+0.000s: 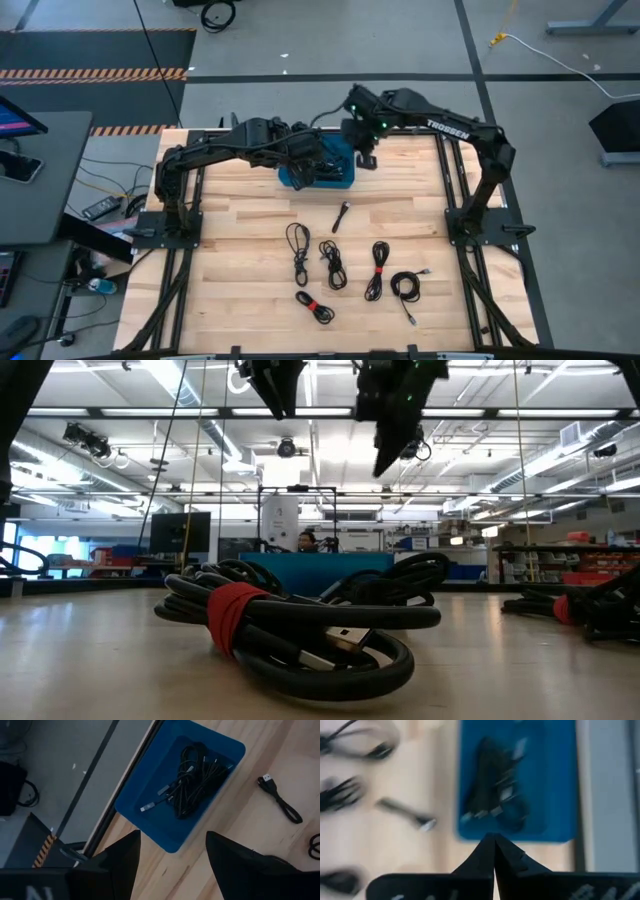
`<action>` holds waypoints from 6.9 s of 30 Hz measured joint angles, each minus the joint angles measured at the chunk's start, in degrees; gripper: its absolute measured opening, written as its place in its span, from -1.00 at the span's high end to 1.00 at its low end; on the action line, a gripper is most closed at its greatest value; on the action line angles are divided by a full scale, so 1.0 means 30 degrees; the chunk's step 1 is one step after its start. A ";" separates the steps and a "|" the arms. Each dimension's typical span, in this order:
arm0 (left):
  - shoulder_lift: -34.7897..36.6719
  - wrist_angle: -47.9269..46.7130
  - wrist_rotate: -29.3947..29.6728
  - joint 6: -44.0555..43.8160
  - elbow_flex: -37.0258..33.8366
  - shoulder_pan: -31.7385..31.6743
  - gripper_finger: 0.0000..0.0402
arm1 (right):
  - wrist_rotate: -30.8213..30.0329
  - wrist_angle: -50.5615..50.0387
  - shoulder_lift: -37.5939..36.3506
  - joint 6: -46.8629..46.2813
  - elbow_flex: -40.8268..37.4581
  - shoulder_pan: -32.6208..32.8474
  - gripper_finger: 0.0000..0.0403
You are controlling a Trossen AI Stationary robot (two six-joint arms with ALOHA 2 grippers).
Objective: Pick and place USB-C Cables
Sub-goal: Adjust the blue bin, then put the black charger cable into the blue bin
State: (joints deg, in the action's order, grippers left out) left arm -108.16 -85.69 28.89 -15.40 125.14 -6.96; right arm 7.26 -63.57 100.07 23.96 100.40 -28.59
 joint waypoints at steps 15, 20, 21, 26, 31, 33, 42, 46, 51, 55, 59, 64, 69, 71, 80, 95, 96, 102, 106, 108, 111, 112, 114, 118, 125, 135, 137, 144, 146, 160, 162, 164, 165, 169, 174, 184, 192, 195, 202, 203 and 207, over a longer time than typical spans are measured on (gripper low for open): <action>0.0025 -0.0064 0.2430 0.2374 0.0000 0.0014 -0.15 | 0.2589 0.1112 0.0684 -0.0050 -0.1491 -0.0954 1.00; 0.0746 -0.1543 0.3317 0.2176 0.0000 -0.0157 -0.15 | 0.2566 0.1007 0.0604 -0.0709 -0.1428 -0.2043 1.00; 0.1037 -0.1370 0.3289 0.2055 0.0015 -0.0212 -0.15 | 0.2818 0.1080 0.0493 -0.0712 -0.1380 -0.2233 1.00; 0.3389 -0.1457 0.3971 0.1473 0.0029 -0.0315 -0.15 | 0.3647 0.1479 -0.0355 -0.0778 -0.1325 -0.2686 1.00; 0.5486 -0.1456 0.4778 0.0625 0.0029 -0.0357 -0.15 | 0.4955 0.1594 -0.0858 -0.0940 -0.1318 -0.2636 1.00; 0.6158 -0.1442 0.5141 0.0653 0.0022 -0.0357 -0.15 | 0.5798 0.1431 -0.0858 -0.1055 -0.1338 -0.2296 1.00; 0.7844 -0.1444 0.5990 0.1857 0.0012 -0.0482 -0.04 | 0.5698 0.2640 -0.0866 -0.1476 -0.3046 0.0171 1.00; 0.8091 -0.1444 0.6009 0.1914 0.0015 -0.0637 0.03 | 0.5521 0.4821 -0.0858 -0.2261 -0.4830 0.0864 1.00; 0.8123 -0.1444 0.6002 0.2331 0.0015 -0.0627 0.08 | 0.5485 0.7176 -0.0858 -0.3285 -0.7089 0.1139 1.00; 0.8100 -0.1444 0.6009 0.2763 0.0015 -0.0627 0.08 | 0.4457 0.7513 -0.0844 -0.3436 -0.7951 0.0804 1.00; 0.8065 -0.1444 0.6002 0.2748 0.0015 -0.0627 0.08 | 0.3312 0.7668 -0.0844 -0.3359 -0.8048 0.0176 1.00; 0.8065 -0.1444 0.6002 0.2715 0.0015 -0.0627 0.08 | 0.2917 0.8554 -0.0844 -0.3349 -0.8064 -0.0338 1.00; 0.8065 -0.1444 0.5995 0.2485 0.0015 -0.0627 0.08 | 0.3116 0.9346 -0.0462 -0.3371 -0.8050 -0.0415 1.00; 0.8065 -0.1444 0.5995 0.2442 0.0015 -0.0627 0.08 | 0.3432 0.9533 0.0144 -0.3364 -0.8050 -0.0278 1.00; 0.8058 -0.1444 0.5936 0.2354 0.0015 -0.0627 0.08 | 0.3764 0.9544 0.1972 -0.3065 -0.7970 0.0148 1.00; 0.8058 -0.1444 0.5929 0.2340 0.0015 -0.0627 0.08 | 0.4465 1.0125 0.1935 -0.2955 -0.9179 0.0357 1.00; 0.8058 -0.1444 0.5929 0.2340 0.0015 -0.0627 0.08 | 0.4463 1.0119 0.1939 -0.2972 -0.9306 0.0352 1.00; 0.8058 -0.1444 0.5929 0.2221 0.0015 -0.0627 0.08 | 0.4560 0.9376 0.1939 -0.2994 -0.9427 0.0490 1.00; 0.8058 -0.1444 0.5929 0.2209 0.0015 -0.0627 0.08 | 0.4643 0.7770 0.1939 -0.2984 -0.9427 0.0671 1.00; 0.8058 -0.1444 0.5929 0.2202 0.0015 -0.0627 0.08 | 0.4664 0.6751 0.1939 -0.2889 -0.9427 0.0772 1.00; 0.8058 -0.1444 0.5929 0.2194 0.0015 -0.0627 0.08 | 0.4559 0.5342 0.1939 -0.2516 -0.9427 0.0790 1.00; 0.8058 -0.1444 0.5925 0.2194 0.0015 -0.0627 0.08 | 0.4340 0.4996 0.1939 -0.2415 -0.9427 0.0790 1.00; 0.8058 -0.1444 0.5929 0.2193 0.0015 -0.0627 0.08 | 0.3836 0.4356 0.1939 -0.2188 -0.9427 0.0782 1.00; 0.8058 -0.1444 0.5922 0.1947 0.0015 -0.0627 0.08 | 0.3424 0.3307 0.1901 -0.1980 -0.9427 0.0775 1.00; 0.8058 -0.1444 0.5922 0.1851 0.0015 -0.0627 0.08 | 0.2832 0.3054 0.1603 -0.1912 -0.9434 0.1394 1.00; 0.8058 -0.1437 0.5272 0.0613 0.0015 -0.0627 0.08 | -0.1542 0.3607 -0.2603 -0.3056 -0.7806 0.2048 1.00; 0.7963 -0.1444 0.4055 -0.0718 0.0015 -0.0627 0.08 | -0.2350 0.3685 -0.3907 -0.3731 -0.7095 0.2144 1.00; 0.6985 -0.1449 0.3070 -0.4148 -0.0022 -0.0517 0.08 | -0.4822 0.4032 -0.8776 -0.4680 -0.4752 0.2827 1.00; 0.6445 -0.1430 0.3071 -0.4248 0.0007 -0.0517 0.08 | -0.5194 0.4248 -1.0041 -0.4748 -0.4440 0.3019 1.00; 0.4138 -0.1438 -0.0087 -1.3355 -0.5713 0.1110 0.08 | -0.5404 0.3947 -1.5545 -0.4327 -0.4254 0.3296 0.99; 0.4119 -0.1435 -0.0798 -1.6079 -0.7855 0.1618 0.08 | -0.5396 0.3775 -1.5694 -0.3992 -0.4254 0.3296 0.99; 0.4123 -0.1198 -0.1941 -1.8417 -0.9806 0.2154 0.08 | -0.5396 0.3653 -1.5727 -0.3712 -0.4264 0.3296 0.99; 0.4131 -0.0807 -0.2605 -1.9367 -1.0725 0.2409 0.08 | -0.5402 0.3627 -1.5717 -0.3536 -0.4269 0.3296 0.99; 0.4124 0.2216 -0.4806 -2.2086 -1.3819 0.3354 0.08 | -0.5396 0.3629 -1.5556 -0.3037 -0.4269 0.3296 0.99; 0.4131 0.7565 -0.6071 -2.3693 -1.6017 0.4185 0.08 | -0.5396 0.3636 -1.5218 -0.2541 -0.4276 0.3296 0.99; 0.4138 1.1699 -0.7721 -2.6179 -1.8390 0.4931 0.08 | -0.5390 0.3730 -1.4702 -0.2059 -0.4283 0.3296 0.99; 0.4142 1.3541 -0.7921 -2.7167 -1.9568 0.5406 0.08 | -0.5389 0.3724 -1.4694 -0.2067 -0.4283 0.3289 0.99; 0.4138 1.4666 -0.7906 -2.7174 -2.0286 0.5399 0.08 | -0.5389 0.3731 -1.4694 -0.2067 -0.4283 0.3289 0.99; 0.4138 1.7660 -0.7889 -2.7599 -2.2434 0.5377 0.08 | -0.5382 0.3884 -1.4694 -0.2132 -0.4283 0.3289 0.99; 0.4144 1.7980 -0.7877 -2.7645 -2.2761 0.5377 0.08 | -0.5382 0.3884 -1.4694 -0.2132 -0.4283 0.3289 0.99; 0.4140 2.0140 -0.7598 -2.7760 -2.4129 0.5364 0.08 | -0.5374 0.3884 -1.4694 -0.2132 -0.4283 0.3289 0.99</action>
State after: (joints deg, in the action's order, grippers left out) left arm -95.74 -25.27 6.09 -98.68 52.76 9.13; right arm -8.86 -51.92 55.99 17.56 87.55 -18.72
